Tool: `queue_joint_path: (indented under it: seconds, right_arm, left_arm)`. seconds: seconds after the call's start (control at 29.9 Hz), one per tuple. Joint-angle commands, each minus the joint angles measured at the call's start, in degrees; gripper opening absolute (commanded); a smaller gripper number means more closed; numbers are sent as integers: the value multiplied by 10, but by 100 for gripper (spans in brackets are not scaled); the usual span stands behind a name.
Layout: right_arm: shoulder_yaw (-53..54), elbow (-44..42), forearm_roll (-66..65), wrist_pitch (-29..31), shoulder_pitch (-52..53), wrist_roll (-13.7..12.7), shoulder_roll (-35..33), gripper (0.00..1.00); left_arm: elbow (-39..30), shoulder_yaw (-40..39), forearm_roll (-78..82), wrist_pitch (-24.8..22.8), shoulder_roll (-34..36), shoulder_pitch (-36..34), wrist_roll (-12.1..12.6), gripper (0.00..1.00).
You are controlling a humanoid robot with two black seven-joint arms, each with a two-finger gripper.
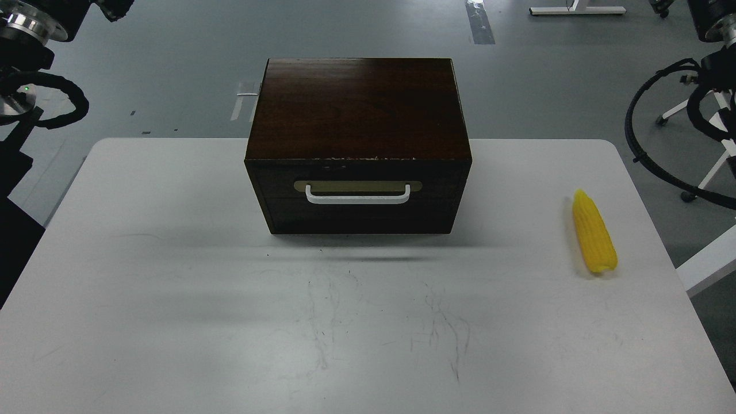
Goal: Put corn in drawer with both arms
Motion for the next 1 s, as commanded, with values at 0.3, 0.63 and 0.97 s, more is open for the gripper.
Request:
queue_joint_path:
  seconds: [0.3, 0.63, 0.97]
  right_arm:
    - [-1, -2, 0, 1, 0, 1, -7, 100]
    - [-2, -2, -1, 1, 0, 4, -8, 100]
    - [-3, -2, 0, 3, -6, 8, -23, 100]
  left_arm:
    - [0, 2, 1, 1, 1, 6, -1, 98]
    - [-168, 45, 134, -1, 111, 31, -15, 94]
    - [-506, 44, 462, 64, 282, 47, -23, 83]
